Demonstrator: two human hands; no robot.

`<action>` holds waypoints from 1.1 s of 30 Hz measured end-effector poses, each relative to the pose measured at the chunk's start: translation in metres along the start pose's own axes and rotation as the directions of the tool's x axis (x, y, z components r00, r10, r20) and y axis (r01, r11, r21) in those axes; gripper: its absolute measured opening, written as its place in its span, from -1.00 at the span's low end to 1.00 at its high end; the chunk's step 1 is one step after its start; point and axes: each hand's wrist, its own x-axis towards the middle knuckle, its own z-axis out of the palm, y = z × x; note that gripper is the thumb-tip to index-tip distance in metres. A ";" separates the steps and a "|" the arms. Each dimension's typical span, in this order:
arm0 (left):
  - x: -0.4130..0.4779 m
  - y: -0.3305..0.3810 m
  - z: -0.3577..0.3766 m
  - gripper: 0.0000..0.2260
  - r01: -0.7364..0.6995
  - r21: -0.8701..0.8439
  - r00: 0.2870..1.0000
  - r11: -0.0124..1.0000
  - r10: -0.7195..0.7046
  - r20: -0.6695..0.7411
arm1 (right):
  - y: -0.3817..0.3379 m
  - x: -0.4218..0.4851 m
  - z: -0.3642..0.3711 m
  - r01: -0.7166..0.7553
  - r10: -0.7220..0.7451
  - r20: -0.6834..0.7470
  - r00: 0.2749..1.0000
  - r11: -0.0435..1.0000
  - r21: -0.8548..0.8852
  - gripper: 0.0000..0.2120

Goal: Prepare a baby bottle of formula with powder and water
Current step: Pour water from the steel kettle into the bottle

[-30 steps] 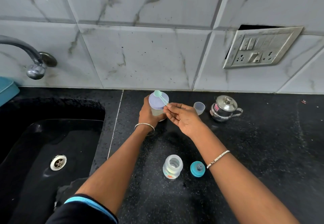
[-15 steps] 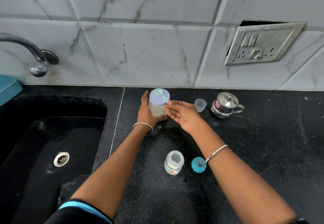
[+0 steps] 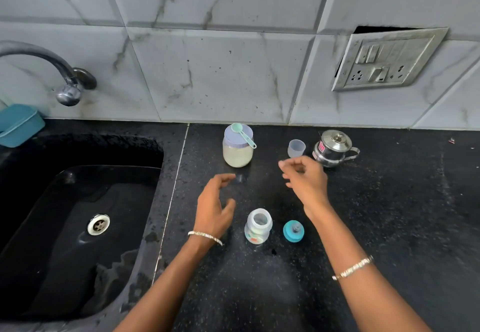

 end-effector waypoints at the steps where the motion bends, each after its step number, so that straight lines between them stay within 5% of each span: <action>1: -0.010 0.002 0.001 -0.53 0.005 -0.017 1.000 1.000 -0.005 0.025 | 0.007 -0.009 -0.009 0.044 -0.045 -0.012 0.999 0.998 -0.038 -0.91; 15: -0.039 0.006 0.030 -0.37 -0.003 0.001 0.957 1.000 0.002 0.290 | 0.068 -0.087 -0.085 0.062 -0.064 -0.033 0.997 0.995 -0.082 -0.91; 20: -0.032 0.009 0.037 -0.57 0.026 -0.020 0.976 0.999 -0.021 0.216 | 0.067 -0.086 -0.091 0.084 -0.085 -0.082 0.993 0.996 -0.026 -0.94; 27: -0.010 0.017 0.027 -0.46 0.024 -0.051 0.996 0.998 -0.019 0.087 | 0.059 -0.050 -0.097 0.119 -0.112 -0.200 0.973 0.993 0.024 -0.91; 33: 0.006 0.024 0.012 -0.58 0.040 -0.077 0.999 0.996 -0.040 -0.002 | 0.052 0.021 -0.105 0.073 -0.052 -0.332 0.942 0.996 0.052 -0.85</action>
